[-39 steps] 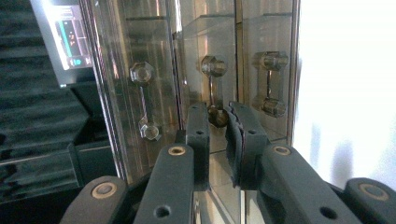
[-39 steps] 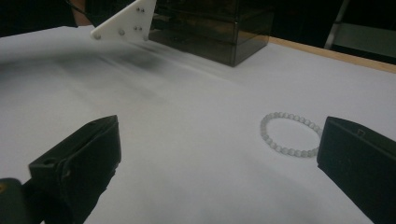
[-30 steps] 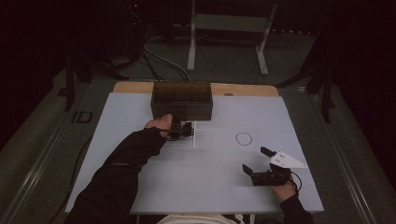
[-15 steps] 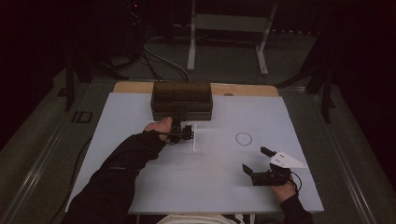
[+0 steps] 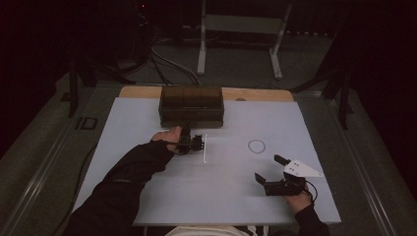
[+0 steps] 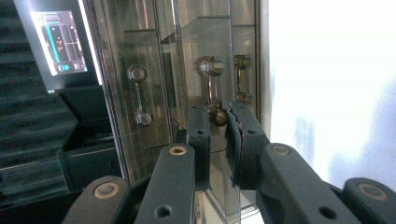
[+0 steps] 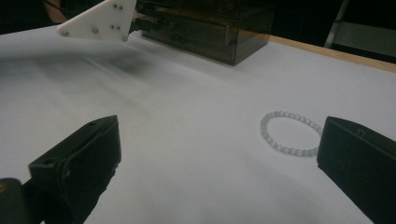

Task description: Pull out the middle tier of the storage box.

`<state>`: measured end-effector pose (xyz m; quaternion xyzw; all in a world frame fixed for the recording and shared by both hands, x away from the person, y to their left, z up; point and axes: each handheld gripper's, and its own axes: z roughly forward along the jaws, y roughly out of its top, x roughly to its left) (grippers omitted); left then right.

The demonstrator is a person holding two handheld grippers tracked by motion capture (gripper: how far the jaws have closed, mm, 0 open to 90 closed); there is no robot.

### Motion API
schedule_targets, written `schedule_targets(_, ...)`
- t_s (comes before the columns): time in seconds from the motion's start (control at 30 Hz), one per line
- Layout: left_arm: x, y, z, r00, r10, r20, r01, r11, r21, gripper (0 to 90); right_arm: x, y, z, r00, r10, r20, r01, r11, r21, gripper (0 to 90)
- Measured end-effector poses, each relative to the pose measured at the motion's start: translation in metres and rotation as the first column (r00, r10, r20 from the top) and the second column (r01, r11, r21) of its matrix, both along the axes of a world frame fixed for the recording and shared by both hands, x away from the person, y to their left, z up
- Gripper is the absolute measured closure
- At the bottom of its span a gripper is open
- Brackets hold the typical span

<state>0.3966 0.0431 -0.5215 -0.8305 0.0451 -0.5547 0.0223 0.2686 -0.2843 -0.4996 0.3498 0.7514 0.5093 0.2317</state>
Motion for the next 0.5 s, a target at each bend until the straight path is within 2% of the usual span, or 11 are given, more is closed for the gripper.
schedule_targets(0.17, 0.0, 0.0013, 0.0002, 1.0, -0.003, -0.003, 0.003, 1.0, -0.009, 82.0, 0.0002, -0.0004, -0.0001, 1.0, -0.001, -0.001, 0.001, 1.0, 0.002, 0.0)
schedule_targets(0.37, 0.0011, 0.0025, 0.0035, 0.9995, 0.001, -0.03, -0.002, 0.9998, -0.021, 80.8, 0.0003, -0.0003, -0.0003, 1.0, -0.002, -0.001, 0.002, 1.0, 0.001, 0.0)
schedule_targets(0.4, 0.0015, 0.0034, 0.0047, 0.999, -0.013, -0.042, 0.011, 0.9988, -0.048, 80.5, 0.0003, -0.0004, -0.0002, 1.0, -0.002, -0.001, 0.002, 1.0, 0.002, 0.0)
schedule_targets(0.43, 0.0014, 0.0035, 0.0055, 0.9989, -0.015, -0.044, 0.012, 0.9986, -0.051, 80.1, 0.0002, -0.0005, -0.0001, 1.0, -0.003, -0.001, 0.003, 1.0, 0.003, 0.0)
schedule_targets(0.5, 0.0009, 0.0046, 0.0063, 0.9977, -0.023, -0.065, 0.018, 0.9967, -0.079, 70.3, 0.0003, -0.0005, -0.0002, 1.0, -0.002, -0.001, 0.002, 1.0, 0.001, 0.0)
